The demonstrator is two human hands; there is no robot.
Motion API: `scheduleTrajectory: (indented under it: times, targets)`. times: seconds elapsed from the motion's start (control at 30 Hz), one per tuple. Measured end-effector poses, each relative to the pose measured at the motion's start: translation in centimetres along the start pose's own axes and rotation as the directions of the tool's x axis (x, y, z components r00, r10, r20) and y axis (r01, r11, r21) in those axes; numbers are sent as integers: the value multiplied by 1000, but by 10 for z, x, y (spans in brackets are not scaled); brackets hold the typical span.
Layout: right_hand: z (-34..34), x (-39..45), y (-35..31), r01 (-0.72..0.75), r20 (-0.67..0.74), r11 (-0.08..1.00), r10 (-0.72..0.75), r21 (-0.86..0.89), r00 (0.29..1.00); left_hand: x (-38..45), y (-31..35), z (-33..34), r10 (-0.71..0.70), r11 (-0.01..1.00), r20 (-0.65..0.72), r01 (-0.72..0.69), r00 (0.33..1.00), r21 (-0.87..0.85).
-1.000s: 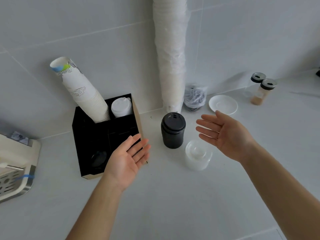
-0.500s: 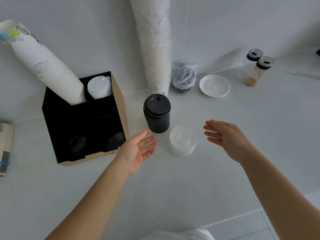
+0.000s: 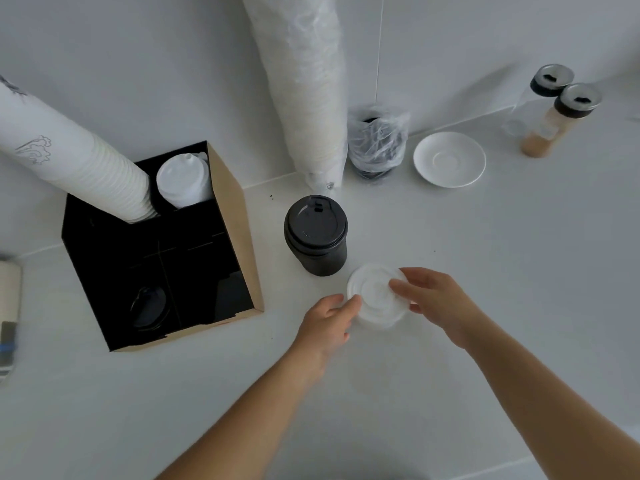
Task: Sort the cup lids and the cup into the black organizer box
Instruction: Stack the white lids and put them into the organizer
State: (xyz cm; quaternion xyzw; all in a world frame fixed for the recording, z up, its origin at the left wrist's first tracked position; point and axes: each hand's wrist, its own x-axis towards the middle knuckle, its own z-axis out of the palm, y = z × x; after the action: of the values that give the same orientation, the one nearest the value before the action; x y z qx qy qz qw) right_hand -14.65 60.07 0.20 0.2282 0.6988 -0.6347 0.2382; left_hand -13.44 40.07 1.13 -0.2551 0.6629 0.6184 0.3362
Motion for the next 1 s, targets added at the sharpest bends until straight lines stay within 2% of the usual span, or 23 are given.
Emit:
scheduleTrajectory:
  times: [0.3, 0.4, 0.5, 1.0]
  targets:
    - [-1, 2, 5, -33, 15, 998, 33, 47, 999, 11, -5, -2, 23, 998, 53, -26, 998, 54]
    - [-2, 4, 5, -40, 28, 996, 38, 75, 999, 14, -4, -6, -42, 999, 79, 44, 996, -27]
    - [-4, 4, 5, -51, 47, 995, 47, 88, 998, 13, -4, -4, -49, 997, 131, 55, 990, -47]
    - [15, -9, 6, -20, 41, 984, 13, 178, 999, -7, 4, -9, 12, 977, 178, 26, 984, -211]
